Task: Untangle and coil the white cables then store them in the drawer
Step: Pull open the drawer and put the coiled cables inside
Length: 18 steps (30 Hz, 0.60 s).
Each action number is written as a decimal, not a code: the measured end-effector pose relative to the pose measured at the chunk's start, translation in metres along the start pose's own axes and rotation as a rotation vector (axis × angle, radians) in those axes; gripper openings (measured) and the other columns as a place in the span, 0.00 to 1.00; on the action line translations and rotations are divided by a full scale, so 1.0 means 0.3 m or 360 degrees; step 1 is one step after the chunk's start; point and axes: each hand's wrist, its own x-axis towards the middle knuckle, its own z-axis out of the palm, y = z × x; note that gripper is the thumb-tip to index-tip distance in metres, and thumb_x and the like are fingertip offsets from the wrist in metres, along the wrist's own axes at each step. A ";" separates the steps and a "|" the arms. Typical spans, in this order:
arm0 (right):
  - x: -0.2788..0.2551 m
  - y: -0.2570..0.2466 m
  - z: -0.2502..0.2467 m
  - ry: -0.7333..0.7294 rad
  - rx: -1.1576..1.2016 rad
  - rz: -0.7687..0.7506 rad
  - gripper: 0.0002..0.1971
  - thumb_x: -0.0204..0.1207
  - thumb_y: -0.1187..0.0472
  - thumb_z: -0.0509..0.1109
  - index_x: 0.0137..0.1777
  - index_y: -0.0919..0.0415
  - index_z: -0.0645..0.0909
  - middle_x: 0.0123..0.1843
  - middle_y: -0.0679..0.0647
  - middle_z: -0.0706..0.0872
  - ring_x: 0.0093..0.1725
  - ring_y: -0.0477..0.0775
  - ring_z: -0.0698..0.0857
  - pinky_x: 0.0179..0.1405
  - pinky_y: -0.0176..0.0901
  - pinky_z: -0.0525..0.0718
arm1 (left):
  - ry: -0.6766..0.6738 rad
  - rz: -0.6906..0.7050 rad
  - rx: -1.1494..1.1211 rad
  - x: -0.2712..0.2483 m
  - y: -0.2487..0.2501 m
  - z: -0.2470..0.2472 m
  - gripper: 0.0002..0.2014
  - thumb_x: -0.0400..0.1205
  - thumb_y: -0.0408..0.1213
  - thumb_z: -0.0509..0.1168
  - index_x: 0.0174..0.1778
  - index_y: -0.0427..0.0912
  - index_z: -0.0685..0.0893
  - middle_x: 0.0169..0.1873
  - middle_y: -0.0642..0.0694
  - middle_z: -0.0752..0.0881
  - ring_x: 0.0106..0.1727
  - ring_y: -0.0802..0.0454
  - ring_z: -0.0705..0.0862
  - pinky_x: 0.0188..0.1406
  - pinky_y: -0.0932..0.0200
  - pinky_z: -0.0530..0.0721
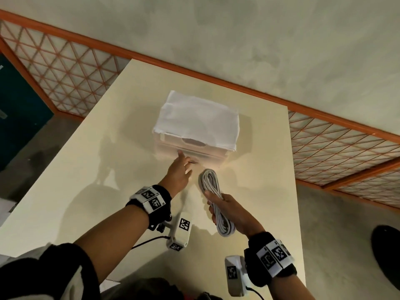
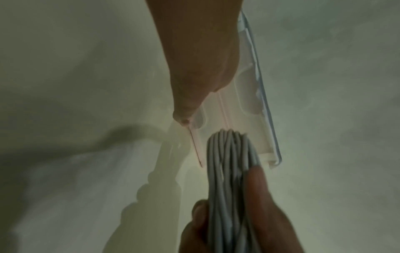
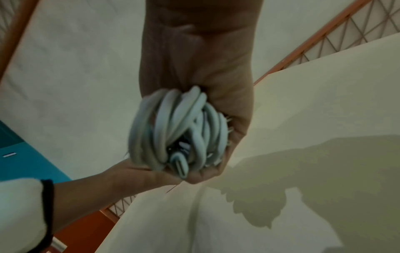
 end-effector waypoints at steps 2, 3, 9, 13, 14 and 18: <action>-0.007 0.009 -0.018 0.0004 0.0031 0.0019 0.18 0.80 0.48 0.66 0.43 0.64 0.72 0.28 0.52 0.75 0.24 0.52 0.77 0.27 0.40 0.78 | -0.0012 0.0033 0.0070 0.028 -0.002 0.003 0.29 0.85 0.57 0.45 0.46 0.39 0.82 0.58 0.40 0.84 0.69 0.49 0.76 0.69 0.57 0.66; -0.010 0.012 -0.025 0.0004 0.0037 0.0021 0.18 0.80 0.48 0.66 0.43 0.64 0.72 0.28 0.52 0.75 0.24 0.52 0.77 0.27 0.40 0.78 | 0.0009 0.0029 0.0055 0.036 -0.003 0.002 0.27 0.85 0.57 0.47 0.42 0.39 0.81 0.51 0.41 0.85 0.62 0.50 0.80 0.67 0.58 0.69; -0.019 0.024 -0.057 0.0020 0.0019 0.0039 0.17 0.79 0.47 0.67 0.40 0.62 0.74 0.30 0.53 0.75 0.24 0.52 0.77 0.28 0.40 0.79 | 0.0117 0.0134 -0.0046 0.088 -0.021 -0.018 0.18 0.85 0.50 0.55 0.40 0.39 0.77 0.41 0.44 0.84 0.45 0.54 0.84 0.51 0.62 0.79; -0.031 0.018 -0.065 0.0017 -0.0065 0.0033 0.17 0.78 0.46 0.67 0.40 0.61 0.74 0.30 0.53 0.76 0.25 0.51 0.78 0.29 0.41 0.80 | 0.0166 0.0140 -0.0011 0.083 -0.032 -0.040 0.17 0.85 0.50 0.55 0.41 0.40 0.76 0.40 0.45 0.83 0.45 0.54 0.84 0.44 0.63 0.80; -0.034 0.013 -0.066 0.0017 -0.0095 0.0017 0.17 0.78 0.46 0.67 0.40 0.61 0.74 0.30 0.53 0.76 0.25 0.51 0.78 0.30 0.41 0.80 | 0.0154 0.0139 0.0000 0.078 -0.034 -0.048 0.17 0.85 0.50 0.55 0.42 0.40 0.76 0.41 0.44 0.83 0.45 0.54 0.84 0.44 0.64 0.80; -0.029 -0.037 -0.067 -0.0017 -0.0274 -0.0036 0.18 0.78 0.44 0.67 0.40 0.61 0.75 0.29 0.52 0.77 0.25 0.51 0.79 0.29 0.39 0.79 | 0.0122 0.0077 0.0070 0.047 -0.041 -0.077 0.18 0.86 0.47 0.54 0.44 0.34 0.78 0.42 0.42 0.84 0.51 0.48 0.84 0.53 0.59 0.82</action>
